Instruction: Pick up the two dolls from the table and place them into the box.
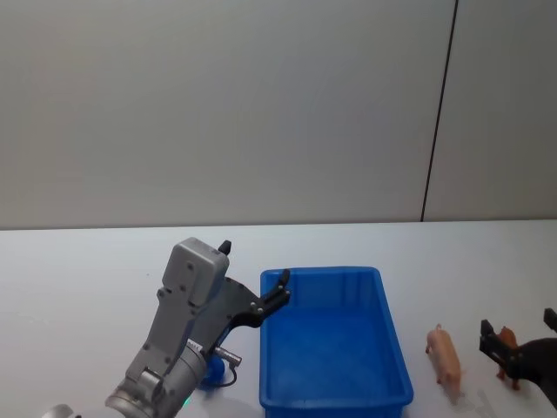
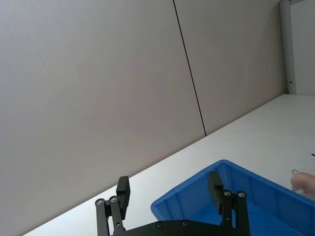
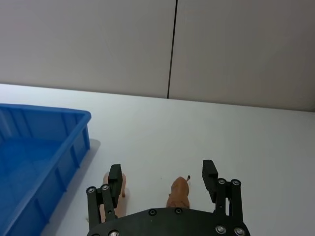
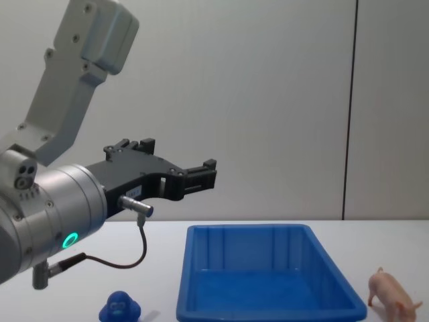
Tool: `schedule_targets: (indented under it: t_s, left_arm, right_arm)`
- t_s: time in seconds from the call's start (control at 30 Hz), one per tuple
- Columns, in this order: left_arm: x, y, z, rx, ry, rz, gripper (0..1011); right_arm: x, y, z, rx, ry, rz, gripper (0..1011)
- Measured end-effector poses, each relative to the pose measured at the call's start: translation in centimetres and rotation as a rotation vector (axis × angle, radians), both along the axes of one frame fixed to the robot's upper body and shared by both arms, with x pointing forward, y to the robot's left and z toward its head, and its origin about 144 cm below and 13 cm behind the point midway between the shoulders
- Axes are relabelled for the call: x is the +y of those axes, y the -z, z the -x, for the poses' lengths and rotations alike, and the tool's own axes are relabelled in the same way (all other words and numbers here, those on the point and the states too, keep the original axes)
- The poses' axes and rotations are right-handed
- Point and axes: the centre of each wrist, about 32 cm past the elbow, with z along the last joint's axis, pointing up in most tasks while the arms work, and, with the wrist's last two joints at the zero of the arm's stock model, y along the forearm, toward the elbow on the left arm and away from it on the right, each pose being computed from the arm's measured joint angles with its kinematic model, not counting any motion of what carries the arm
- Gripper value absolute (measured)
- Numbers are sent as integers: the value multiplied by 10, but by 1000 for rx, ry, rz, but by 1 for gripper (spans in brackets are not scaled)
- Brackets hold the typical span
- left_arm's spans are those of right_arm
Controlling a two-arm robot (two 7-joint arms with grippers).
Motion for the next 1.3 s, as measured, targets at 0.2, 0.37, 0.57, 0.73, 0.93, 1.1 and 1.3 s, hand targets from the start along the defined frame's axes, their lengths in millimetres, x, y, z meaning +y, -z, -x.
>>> schedule_targets:
  t_s: [0.2, 0.37, 0.57, 0.73, 0.93, 1.1, 1.3]
  left_arm:
    - [0, 0, 0, 0, 0, 0, 1001]
    - [0, 0, 0, 0, 0, 0, 1001]
    - [0, 0, 0, 0, 0, 0, 1001]
    - [0, 0, 0, 0, 0, 0, 1001]
    - [0, 0, 0, 0, 0, 0, 1001]
    - [0, 0, 0, 0, 0, 0, 1001]
    - [0, 0, 0, 0, 0, 0, 1001]
  right_arm:
    - [-5, 8, -3, 24, 1, 6, 1001]
    - [-8, 16, -7, 44, -4, 7, 1001]
    - [-12, 24, -11, 66, -4, 13, 1001]
    - [-14, 29, -14, 83, 3, 19, 960]
    - [-16, 36, -18, 111, 13, 26, 805]
    - [-17, 40, -20, 130, 21, 30, 652]
    - [-16, 41, -20, 132, 24, 35, 458]
